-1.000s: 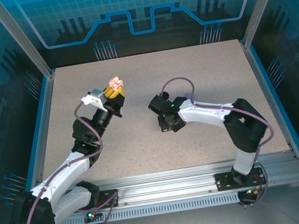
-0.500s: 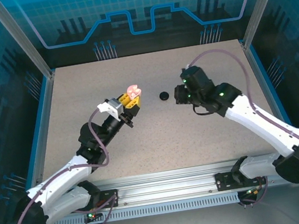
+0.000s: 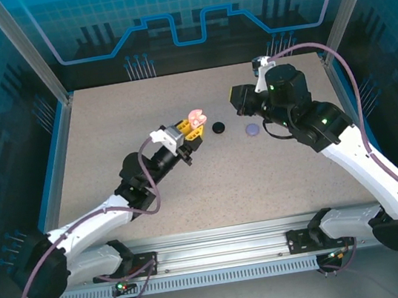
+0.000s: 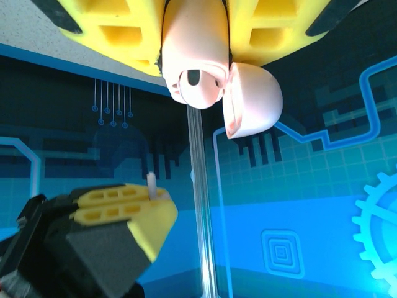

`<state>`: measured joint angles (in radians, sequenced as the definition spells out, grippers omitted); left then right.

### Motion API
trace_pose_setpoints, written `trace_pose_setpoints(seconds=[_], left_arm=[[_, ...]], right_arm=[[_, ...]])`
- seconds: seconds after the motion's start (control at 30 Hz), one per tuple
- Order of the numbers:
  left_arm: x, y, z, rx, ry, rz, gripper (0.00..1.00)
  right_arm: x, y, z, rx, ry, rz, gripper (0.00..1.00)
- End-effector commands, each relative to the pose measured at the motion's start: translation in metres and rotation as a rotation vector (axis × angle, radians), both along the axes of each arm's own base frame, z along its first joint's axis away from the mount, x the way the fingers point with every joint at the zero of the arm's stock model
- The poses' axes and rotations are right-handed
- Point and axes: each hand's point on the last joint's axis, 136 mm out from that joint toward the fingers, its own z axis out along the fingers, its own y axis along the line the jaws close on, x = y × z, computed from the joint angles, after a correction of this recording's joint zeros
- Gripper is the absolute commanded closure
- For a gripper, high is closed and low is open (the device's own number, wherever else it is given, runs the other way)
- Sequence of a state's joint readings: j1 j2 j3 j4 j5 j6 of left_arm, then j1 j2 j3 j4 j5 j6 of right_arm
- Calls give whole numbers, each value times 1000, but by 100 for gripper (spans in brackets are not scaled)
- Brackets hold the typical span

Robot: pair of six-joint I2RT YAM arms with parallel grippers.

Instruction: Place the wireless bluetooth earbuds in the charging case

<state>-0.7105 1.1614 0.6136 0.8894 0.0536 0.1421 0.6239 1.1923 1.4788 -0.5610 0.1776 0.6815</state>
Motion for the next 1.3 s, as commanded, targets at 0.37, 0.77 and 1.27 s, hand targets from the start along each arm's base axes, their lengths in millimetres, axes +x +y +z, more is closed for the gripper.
trace_pose_setpoints(seconds=[0.37,0.77,1.27], left_arm=[[7,-22,29,-48,-94,-10,100],[7,-28,29,-47,-93,-26,100],[5,-28,31,-50,-100,-31,100]], right_arm=[[-28,43,13,33,-184,163,87],[-29,48,5,43,-174,169,87],[-26,56,-5,45,-147,183,89]])
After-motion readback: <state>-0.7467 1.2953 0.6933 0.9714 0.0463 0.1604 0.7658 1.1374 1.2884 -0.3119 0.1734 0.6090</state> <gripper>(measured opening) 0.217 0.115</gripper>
